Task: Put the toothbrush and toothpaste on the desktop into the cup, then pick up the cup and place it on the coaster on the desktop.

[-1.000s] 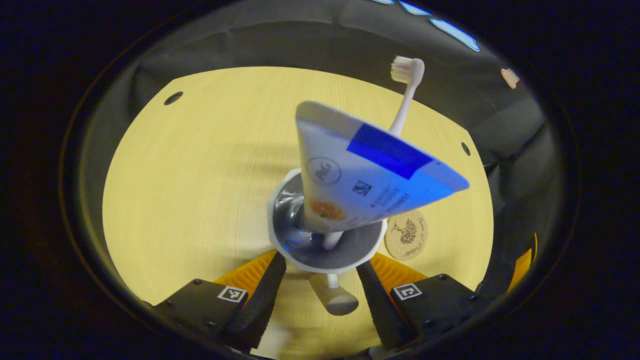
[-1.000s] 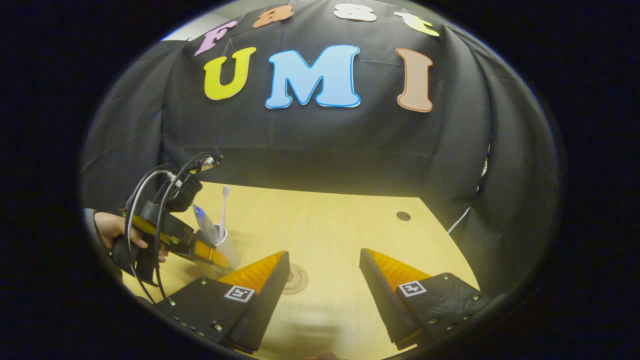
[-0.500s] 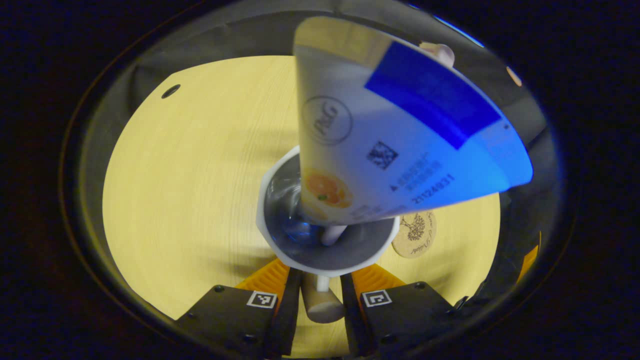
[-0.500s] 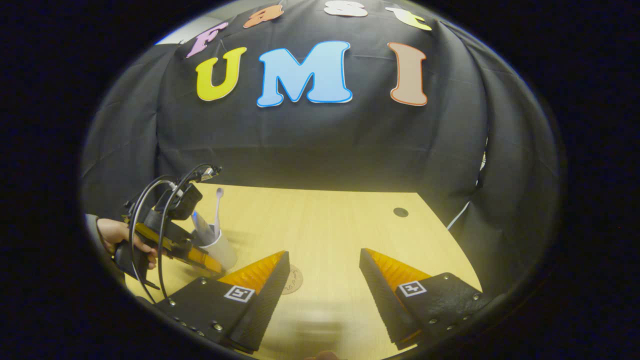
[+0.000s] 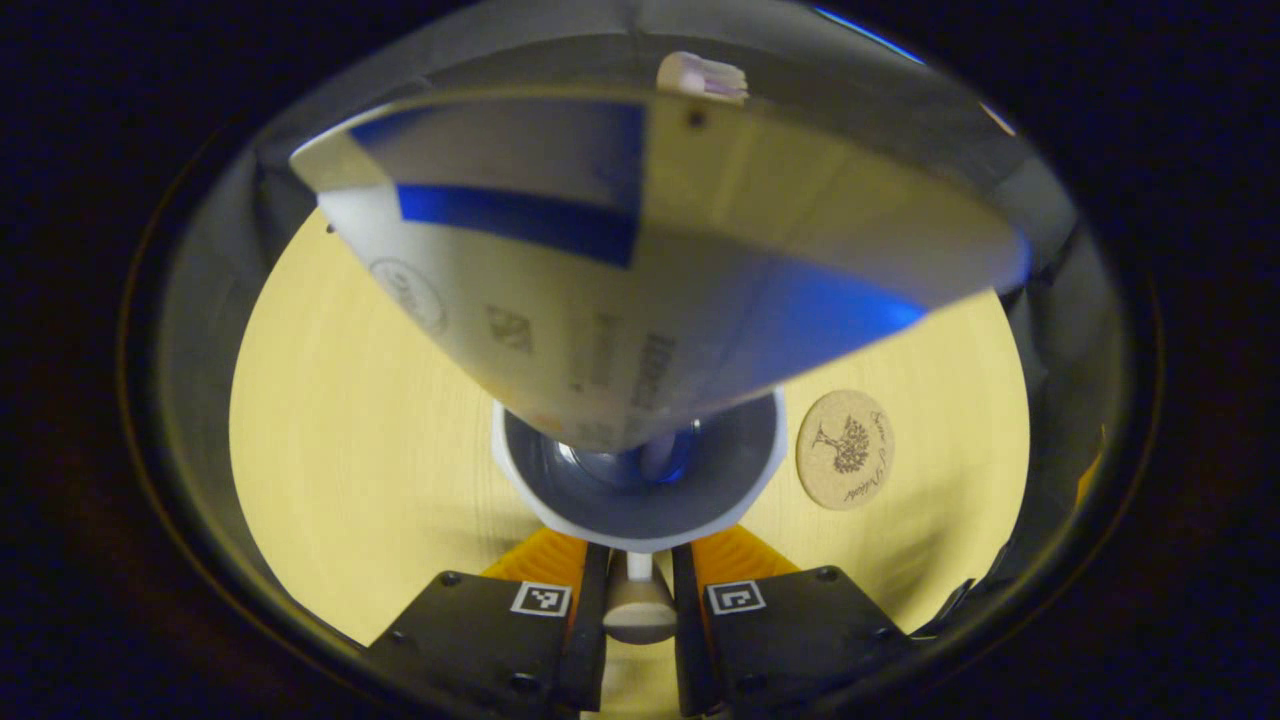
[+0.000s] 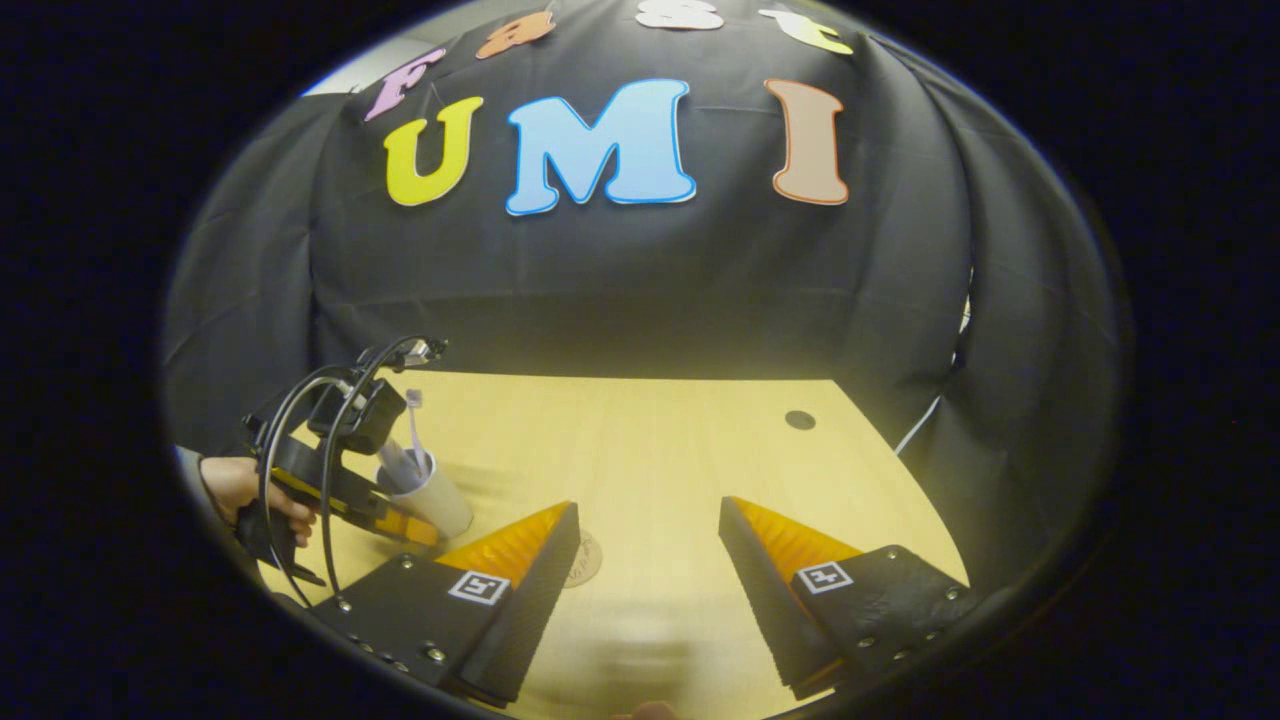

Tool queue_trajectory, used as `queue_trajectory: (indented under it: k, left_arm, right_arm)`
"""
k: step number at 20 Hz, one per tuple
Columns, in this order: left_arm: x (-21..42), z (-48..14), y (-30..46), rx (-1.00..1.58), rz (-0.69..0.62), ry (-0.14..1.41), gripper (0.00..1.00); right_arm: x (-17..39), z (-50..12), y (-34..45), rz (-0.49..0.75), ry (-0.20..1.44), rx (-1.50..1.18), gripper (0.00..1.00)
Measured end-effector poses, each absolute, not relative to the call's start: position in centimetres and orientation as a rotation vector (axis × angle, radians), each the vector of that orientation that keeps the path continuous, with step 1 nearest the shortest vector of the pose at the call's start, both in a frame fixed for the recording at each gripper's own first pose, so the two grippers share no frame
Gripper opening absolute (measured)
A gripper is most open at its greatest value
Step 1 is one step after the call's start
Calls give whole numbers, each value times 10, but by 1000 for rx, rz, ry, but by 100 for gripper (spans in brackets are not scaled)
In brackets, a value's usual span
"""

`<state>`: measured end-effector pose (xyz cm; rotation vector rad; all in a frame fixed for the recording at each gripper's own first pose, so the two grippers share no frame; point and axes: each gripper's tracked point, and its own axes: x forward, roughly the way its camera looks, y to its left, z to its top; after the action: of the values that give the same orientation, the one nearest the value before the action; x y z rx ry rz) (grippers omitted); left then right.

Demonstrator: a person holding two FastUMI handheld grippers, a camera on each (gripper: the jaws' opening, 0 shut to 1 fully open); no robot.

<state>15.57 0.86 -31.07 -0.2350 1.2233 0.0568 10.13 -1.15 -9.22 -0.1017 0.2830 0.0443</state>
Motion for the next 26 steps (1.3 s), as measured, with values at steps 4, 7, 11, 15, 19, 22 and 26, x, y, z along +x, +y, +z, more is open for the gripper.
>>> queue_trajectory:
  k: [4, 7, 11, 15, 19, 22, 26]
  left_arm:
    - [156, -305, 9, -228, 59, 1206, 34]
    - [164, -287, -3, -186, 27, 1171, 35]
    - [169, -272, -44, -162, -47, 1154, 34]
    - [172, -271, -85, -149, -104, 1154, 35]
    - [176, -273, -124, -139, -144, 1160, 34]
    - [176, -281, -143, -117, -161, 1174, 34]
    - [169, -298, -155, -93, -163, 1216, 34]
  right_arm:
    - [102, -92, -16, 38, 282, -92, 89]
    - [104, -92, -20, 35, 281, -81, 89]
    - [103, -88, -24, 32, 272, -73, 89]
    - [101, -89, -37, 13, 271, -73, 89]
    - [98, -93, -52, -11, 279, -54, 88]
    - [95, -95, -64, -27, 281, -42, 89]
    - [92, -100, -74, -42, 293, -20, 89]
